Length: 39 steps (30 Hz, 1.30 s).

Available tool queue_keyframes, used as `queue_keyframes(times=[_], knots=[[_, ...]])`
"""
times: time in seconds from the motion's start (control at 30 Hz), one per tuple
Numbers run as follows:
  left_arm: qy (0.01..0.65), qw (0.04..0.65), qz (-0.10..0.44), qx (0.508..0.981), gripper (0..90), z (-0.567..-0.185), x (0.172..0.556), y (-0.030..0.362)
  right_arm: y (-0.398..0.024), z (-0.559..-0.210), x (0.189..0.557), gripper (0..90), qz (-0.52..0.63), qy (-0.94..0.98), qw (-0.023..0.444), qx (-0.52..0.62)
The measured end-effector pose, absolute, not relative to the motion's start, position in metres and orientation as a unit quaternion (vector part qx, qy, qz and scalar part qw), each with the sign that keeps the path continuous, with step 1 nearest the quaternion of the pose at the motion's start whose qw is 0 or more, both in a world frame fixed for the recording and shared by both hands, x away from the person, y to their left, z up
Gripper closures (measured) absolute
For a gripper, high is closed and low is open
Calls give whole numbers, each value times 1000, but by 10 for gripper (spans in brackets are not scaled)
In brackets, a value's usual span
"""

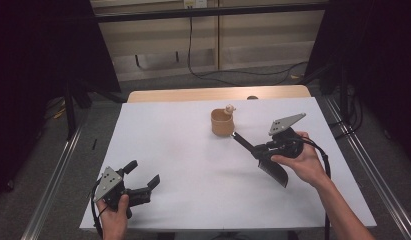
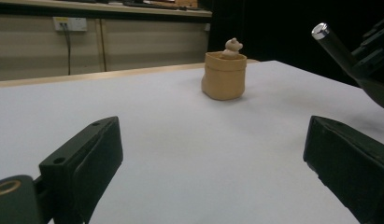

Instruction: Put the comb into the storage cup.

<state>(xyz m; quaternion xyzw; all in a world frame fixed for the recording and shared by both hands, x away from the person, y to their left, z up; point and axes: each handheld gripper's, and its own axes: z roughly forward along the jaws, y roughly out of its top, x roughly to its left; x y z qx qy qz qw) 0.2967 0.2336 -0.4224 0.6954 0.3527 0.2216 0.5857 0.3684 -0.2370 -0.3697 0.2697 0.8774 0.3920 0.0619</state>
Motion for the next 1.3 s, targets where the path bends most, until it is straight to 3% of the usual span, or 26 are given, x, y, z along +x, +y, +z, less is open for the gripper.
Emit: queue_keyframes(times=[0.77, 1.3], knots=[[258, 571, 130, 768, 58, -414, 300, 212, -195, -376, 348, 730, 375, 902, 10, 214], [241, 549, 94, 795, 25, -403, 301, 195, -157, -376, 336, 730, 353, 920, -10, 172]])
